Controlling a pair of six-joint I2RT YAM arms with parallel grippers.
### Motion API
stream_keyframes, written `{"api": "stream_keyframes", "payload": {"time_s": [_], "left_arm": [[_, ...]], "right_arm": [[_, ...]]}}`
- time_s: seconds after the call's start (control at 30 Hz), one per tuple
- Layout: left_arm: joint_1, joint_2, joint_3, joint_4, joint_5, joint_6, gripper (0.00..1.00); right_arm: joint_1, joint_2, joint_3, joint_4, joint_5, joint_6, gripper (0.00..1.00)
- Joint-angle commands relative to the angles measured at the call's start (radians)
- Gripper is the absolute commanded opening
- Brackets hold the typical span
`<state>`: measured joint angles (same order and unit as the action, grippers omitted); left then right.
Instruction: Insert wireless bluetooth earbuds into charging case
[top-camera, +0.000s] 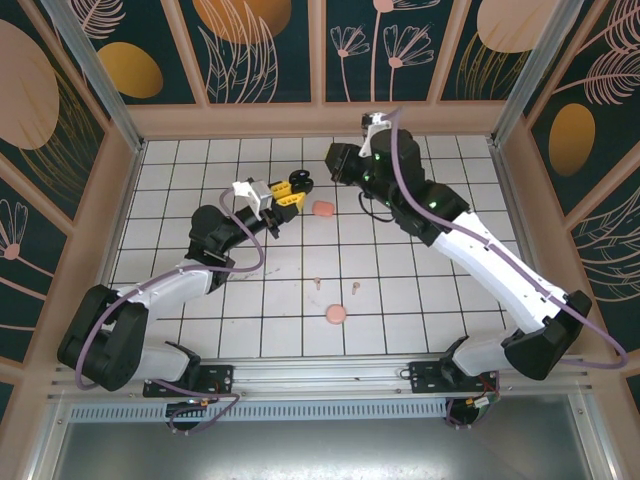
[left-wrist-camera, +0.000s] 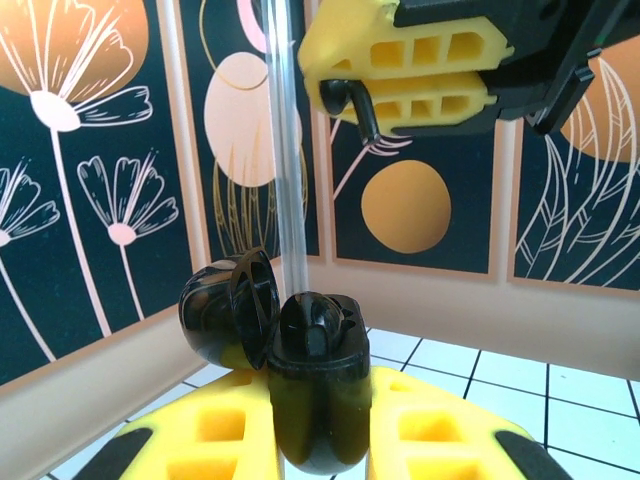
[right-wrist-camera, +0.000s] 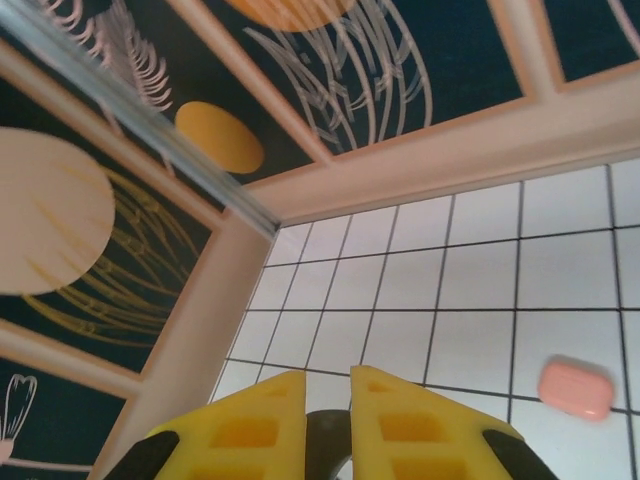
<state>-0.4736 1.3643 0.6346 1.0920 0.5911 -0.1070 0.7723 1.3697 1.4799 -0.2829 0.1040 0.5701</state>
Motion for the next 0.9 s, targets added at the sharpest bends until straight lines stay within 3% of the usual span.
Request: {"api": "stream_keyframes", "payload": {"time_s": [0.0,0.87], "left_arm": [[-0.008,0.010,0.034,0.002,0.034,-0.005,0.00],[-0.010,-0.028,0.032,-0.011,0.032,0.004,0.00]], "right_arm": [[0.050,-0.018,-0.043,0.135,0.014,-0.074,0.15],[0.101,0.030,-0.118,0.184,0.062,-0.075,0.14]]}}
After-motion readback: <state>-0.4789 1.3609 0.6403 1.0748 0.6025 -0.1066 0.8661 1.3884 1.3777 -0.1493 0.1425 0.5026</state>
